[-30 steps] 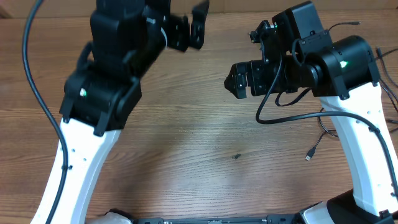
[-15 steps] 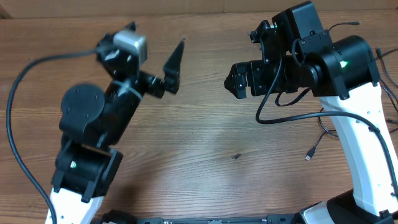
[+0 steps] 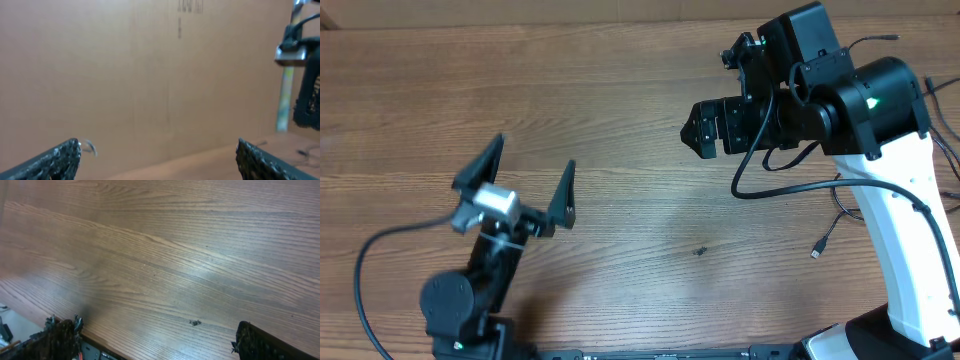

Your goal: Untangle cables

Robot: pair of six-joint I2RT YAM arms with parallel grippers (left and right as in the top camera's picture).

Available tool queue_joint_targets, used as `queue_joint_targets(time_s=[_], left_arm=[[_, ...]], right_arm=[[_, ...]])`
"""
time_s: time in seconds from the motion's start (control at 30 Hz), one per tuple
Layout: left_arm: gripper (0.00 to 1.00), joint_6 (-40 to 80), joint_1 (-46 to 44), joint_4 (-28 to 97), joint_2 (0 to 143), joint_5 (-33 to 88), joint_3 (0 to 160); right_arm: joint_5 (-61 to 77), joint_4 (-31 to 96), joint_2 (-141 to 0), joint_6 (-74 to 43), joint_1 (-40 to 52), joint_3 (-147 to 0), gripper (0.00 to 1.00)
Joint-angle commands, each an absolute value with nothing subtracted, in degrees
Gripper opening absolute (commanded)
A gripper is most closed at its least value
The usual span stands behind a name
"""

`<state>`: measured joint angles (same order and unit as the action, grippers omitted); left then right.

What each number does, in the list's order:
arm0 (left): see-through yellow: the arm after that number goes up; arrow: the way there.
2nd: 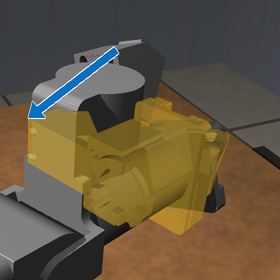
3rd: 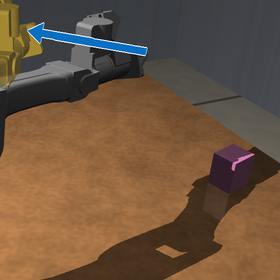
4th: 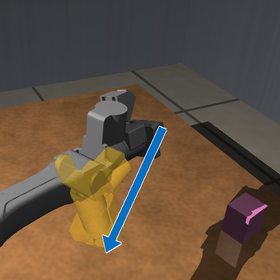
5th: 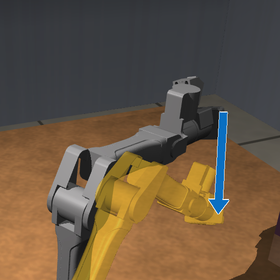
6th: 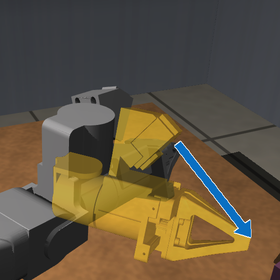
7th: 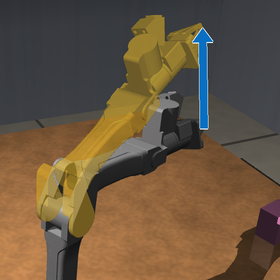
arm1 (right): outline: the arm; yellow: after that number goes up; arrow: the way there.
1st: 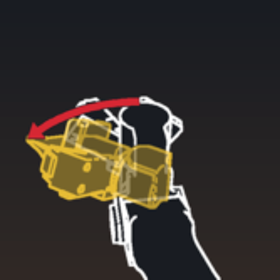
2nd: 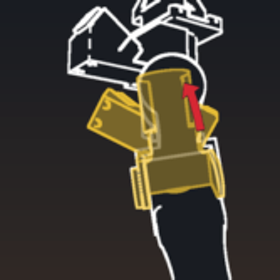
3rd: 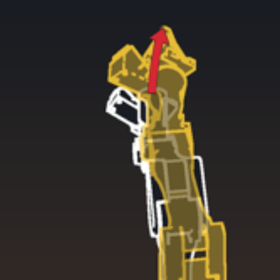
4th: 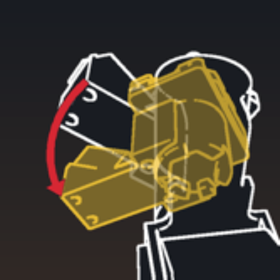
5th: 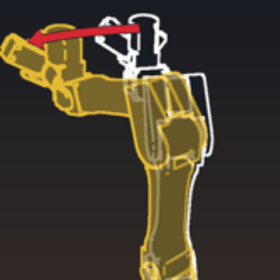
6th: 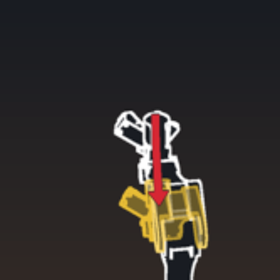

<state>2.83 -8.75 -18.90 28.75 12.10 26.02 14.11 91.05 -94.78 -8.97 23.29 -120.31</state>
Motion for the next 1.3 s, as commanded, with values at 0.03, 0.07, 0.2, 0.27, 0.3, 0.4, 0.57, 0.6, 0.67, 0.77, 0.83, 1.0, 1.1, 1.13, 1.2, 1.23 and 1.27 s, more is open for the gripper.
queue_joint_targets(time_s=[0.03, 0.07, 0.2, 0.27, 0.3, 0.4, 0.57, 0.6, 0.67, 0.77, 0.83, 1.0, 1.1, 1.13, 1.2, 1.23, 1.27], left_arm=[[1.00, 3.4, -4.9, -22.9, 18.9, 15.1, 14.8], [1.00, 4.1, -4.4, -22.9, 17.5, 15.1, 13.6], [1.00, 6.4, -2.4, -22.9, 12.1, 15.1, 9.2], [0.99, 7.2, -1.5, -22.7, 8.2, 15.1, 6.0], [0.99, 7.5, -1.3, -22.7, 7.2, 15.1, 5.2], [1.00, 9.4, -0.3, -21.1, 3.6, 15.1, 2.3], [1.00, 12.0, 0.8, -14.4, 0.2, 14.5, 0.3], [0.99, 12.0, 0.8, -13.4, 0.2, 14.4, 0.3], [1.00, 11.8, 0.8, -11.1, 0.2, 13.9, 0.3], [0.99, 11.9, 0.8, -5.3, 0.2, 11.8, 0.3], [0.99, 12.3, 0.8, -0.5, 0.2, 8.1, 0.3], [1.00, 10.9, 0.8, 4.6, 0.2, 0.6, 0.3], [1.00, 8.4, 0.8, 4.6, 0.2, 0.6, 0.3], [1.00, 7.9, 0.8, 4.6, 0.2, 0.6, 0.3], [1.00, 7.7, 0.8, 4.6, 0.2, 0.4, 0.3], [1.00, 7.3, 0.8, 4.6, 0.2, 0.4, 0.3], [1.00, 7.3, 0.8, 4.6, 0.2, 0.6, 0.3]], right_arm=[[13.7, 90.7, -94.5, -8.9, 23.5, -120.3, 1.00], [13.7, 90.7, -94.5, -8.9, 23.5, -120.3, 1.00], [13.7, 90.7, -94.5, -8.9, 23.5, -120.3, 1.00], [13.7, 90.7, -94.5, -8.9, 23.5, -120.3, 1.00], [13.7, 90.7, -94.5, -8.9, 23.5, -120.2, 1.00], [13.7, 90.7, -94.5, -8.9, 23.5, -120.3, 1.00], [13.7, 90.7, -94.5, -8.9, 23.5, -120.3, 1.00], [13.7, 90.7, -94.5, -8.9, 23.5, -120.2, 1.00], [13.7, 90.7, -94.5, -8.9, 23.5, -120.3, 1.00], [13.7, 90.7, -94.5, -8.9, 23.5, -120.2, 1.00], [13.7, 90.7, -94.5, -8.9, 23.5, -120.3, 1.00], [13.7, 90.7, -94.5, -8.9, 23.5, -120.2, 1.00], [13.7, 90.7, -94.5, -8.9, 23.5, -120.2, 1.00], [13.7, 90.7, -94.5, -8.9, 23.5, -120.3, 1.00], [13.7, 90.7, -94.5, -8.9, 23.5, -120.3, 1.00], [13.7, 90.7, -94.5, -8.9, 23.5, -120.2, 1.00], [13.7, 90.7, -94.5, -8.9, 23.5, -120.2, 1.00]])
